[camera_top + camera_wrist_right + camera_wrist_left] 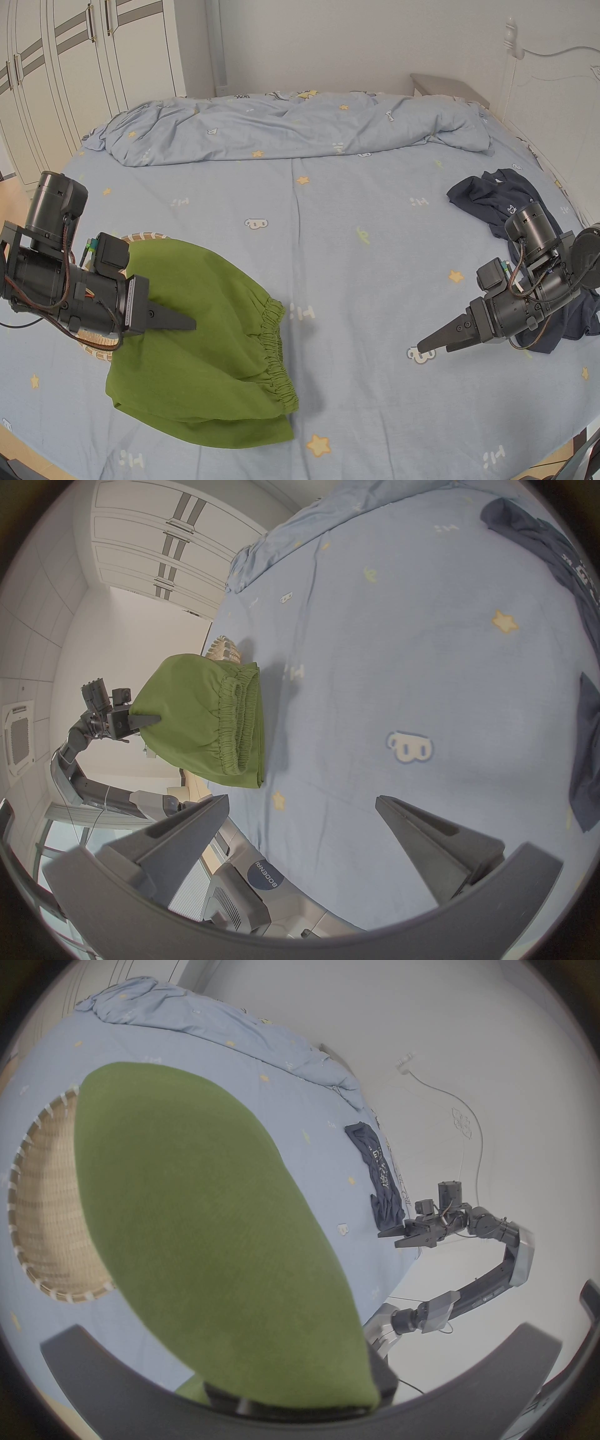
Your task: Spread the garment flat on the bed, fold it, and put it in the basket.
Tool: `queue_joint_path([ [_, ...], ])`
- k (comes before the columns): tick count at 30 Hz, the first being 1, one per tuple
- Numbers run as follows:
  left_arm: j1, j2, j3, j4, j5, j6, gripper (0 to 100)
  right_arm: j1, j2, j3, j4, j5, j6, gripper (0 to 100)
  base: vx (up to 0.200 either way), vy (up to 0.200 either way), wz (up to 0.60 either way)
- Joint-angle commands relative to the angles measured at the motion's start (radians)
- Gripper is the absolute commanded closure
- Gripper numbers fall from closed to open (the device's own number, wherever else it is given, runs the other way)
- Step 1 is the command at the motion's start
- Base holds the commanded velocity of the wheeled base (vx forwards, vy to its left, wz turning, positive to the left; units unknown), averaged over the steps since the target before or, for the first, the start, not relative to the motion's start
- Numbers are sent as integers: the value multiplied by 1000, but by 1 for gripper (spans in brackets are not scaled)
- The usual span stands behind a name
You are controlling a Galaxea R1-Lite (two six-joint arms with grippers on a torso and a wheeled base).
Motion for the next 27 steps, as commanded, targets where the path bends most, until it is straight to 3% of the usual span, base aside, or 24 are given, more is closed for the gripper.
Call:
queue_joint_path([
  [1,-50,-4,28,-2,107,66,100,5,-40,11,-3,0,-1,0,0,0,0],
  [2,-70,2,38,-2,164,88,100,5,-46,11,-3,0,-1,0,0,0,0],
  [3,-112,16,50,-8,297,126,100,5,-60,11,-3,0,-1,0,0,0,0],
  [4,-112,16,50,-8,297,126,100,5,-60,11,-3,0,-1,0,0,0,0],
  [5,-164,36,53,-13,443,150,100,5,-68,11,-3,0,1,0,0,0,0],
  [6,-164,36,53,-13,443,150,100,5,-68,11,-3,0,1,0,0,0,0],
  [7,-222,53,44,-16,557,154,100,5,-72,9,-1,0,1,0,0,0,0],
  [8,-240,50,35,-23,569,158,100,3,-72,9,-3,0,1,0,0,0,0],
  [11,-250,42,4,-39,558,166,100,3,-71,9,-1,0,1,0,0,0,0],
  [15,-234,19,-67,-40,531,256,100,2,-72,11,-1,0,-1,0,0,0,0],
  [17,-234,19,-67,-40,531,256,100,2,-72,11,-1,0,-1,0,0,0,0],
  [18,-207,5,-79,-42,515,315,100,-3,-72,11,-1,-1,-1,0,0,0,0],
  [21,-191,-19,-93,-42,497,335,100,-5,-72,11,-1,-3,-1,0,0,0,0],
  [24,-127,-44,-125,-43,466,347,100,-8,-72,9,-1,-3,-1,0,0,0,0],
  [26,-127,-44,-125,-43,466,347,100,-8,-72,9,-1,-3,-1,0,0,0,0],
  [27,-27,-42,-163,-60,425,350,100,-5,-74,11,-1,-4,-1,0,0,0,0],
])
